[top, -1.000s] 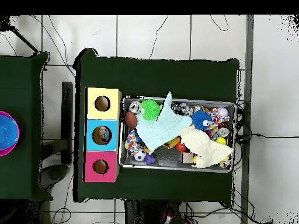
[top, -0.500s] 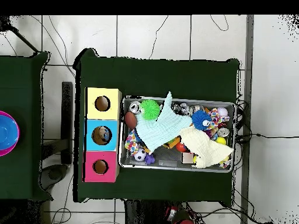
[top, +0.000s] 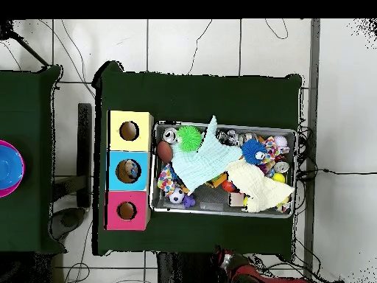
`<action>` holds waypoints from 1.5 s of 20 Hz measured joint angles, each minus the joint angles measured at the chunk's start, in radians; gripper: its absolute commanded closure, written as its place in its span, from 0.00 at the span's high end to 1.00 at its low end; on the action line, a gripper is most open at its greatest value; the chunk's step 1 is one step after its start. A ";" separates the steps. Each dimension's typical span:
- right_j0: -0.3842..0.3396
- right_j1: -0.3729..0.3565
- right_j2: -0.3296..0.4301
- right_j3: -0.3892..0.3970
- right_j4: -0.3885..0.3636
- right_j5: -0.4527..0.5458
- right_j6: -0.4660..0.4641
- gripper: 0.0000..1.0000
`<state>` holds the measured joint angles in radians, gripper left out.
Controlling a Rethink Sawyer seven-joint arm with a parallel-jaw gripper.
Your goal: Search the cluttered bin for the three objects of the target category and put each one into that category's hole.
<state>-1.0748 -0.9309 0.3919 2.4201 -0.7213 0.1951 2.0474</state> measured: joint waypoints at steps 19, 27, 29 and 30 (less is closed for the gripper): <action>-0.190 0.110 0.224 -0.117 -0.072 0.173 -0.026 1.00; -0.250 0.160 0.307 -0.171 -0.079 0.272 -0.114 1.00; -0.258 0.174 0.322 -0.184 -0.086 0.282 -0.137 1.00; -0.261 0.187 0.332 -0.195 -0.093 0.284 -0.155 1.00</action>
<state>-1.3355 -0.7435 0.7239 2.2252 -0.8144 0.4789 1.8928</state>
